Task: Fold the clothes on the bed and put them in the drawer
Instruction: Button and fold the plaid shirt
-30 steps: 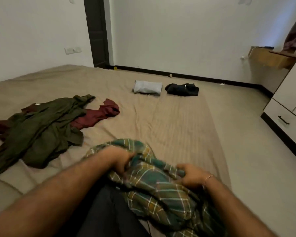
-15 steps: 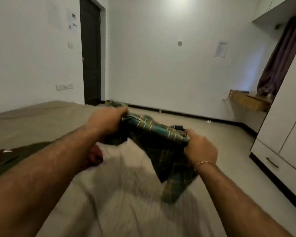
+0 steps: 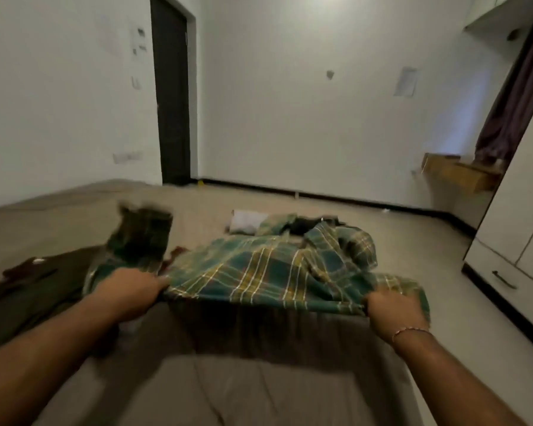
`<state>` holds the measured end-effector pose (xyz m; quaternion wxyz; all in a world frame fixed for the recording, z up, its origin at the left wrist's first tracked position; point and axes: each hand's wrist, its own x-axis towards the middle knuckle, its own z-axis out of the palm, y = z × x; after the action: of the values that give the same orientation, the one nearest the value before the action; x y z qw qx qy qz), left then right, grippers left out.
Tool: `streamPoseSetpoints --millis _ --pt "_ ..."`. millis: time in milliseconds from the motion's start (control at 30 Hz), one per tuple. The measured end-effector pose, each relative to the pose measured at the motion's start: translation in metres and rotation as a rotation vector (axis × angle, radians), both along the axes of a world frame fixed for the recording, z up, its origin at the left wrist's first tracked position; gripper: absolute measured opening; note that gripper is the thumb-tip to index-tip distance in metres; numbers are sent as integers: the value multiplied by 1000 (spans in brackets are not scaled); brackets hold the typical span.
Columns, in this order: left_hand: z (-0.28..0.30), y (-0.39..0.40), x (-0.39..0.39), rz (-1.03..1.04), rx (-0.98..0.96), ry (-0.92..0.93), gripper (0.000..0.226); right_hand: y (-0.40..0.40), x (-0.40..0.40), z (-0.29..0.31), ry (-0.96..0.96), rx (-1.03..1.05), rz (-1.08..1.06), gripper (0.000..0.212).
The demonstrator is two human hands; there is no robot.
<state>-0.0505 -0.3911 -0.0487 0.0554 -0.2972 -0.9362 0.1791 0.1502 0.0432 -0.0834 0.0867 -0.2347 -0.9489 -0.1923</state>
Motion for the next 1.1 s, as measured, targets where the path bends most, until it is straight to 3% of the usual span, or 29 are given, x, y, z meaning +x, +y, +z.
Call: streamPoseSetpoints --millis 167,233,333,433,500,567,633,767,867,967,1033,1100 --pt "-102 -36 42 130 -248 -332 39 -41 75 -106 -263 -125 26 27" --pt "-117 -40 52 205 -256 -522 54 -54 97 -128 -288 -167 52 30" --pt "-121 -40 43 300 34 -679 91 -65 115 -140 -288 -244 50 36" --pt "-122 -31 22 382 294 -562 78 -62 117 -136 -346 -379 11 42" --pt "-126 -17 15 333 392 -396 55 -57 112 -131 -301 -546 -9 58" --pt "-131 2 16 242 455 -301 40 -51 107 -127 -99 -605 -19 64" --pt "-138 23 28 86 429 -280 41 -47 104 -132 60 -554 -88 69" --pt "-162 57 66 -376 156 -384 65 -44 107 -152 36 -600 -228 94" --pt "-169 58 71 -377 9 -249 64 -43 124 -167 120 -611 84 82" --pt "-165 54 65 -252 -22 -174 40 -43 143 -188 -33 -450 367 55" --pt "-158 56 66 -222 -50 -195 29 -42 145 -195 57 -394 397 31" --pt "-152 57 70 -218 -21 -249 23 -46 136 -187 23 -378 304 21"
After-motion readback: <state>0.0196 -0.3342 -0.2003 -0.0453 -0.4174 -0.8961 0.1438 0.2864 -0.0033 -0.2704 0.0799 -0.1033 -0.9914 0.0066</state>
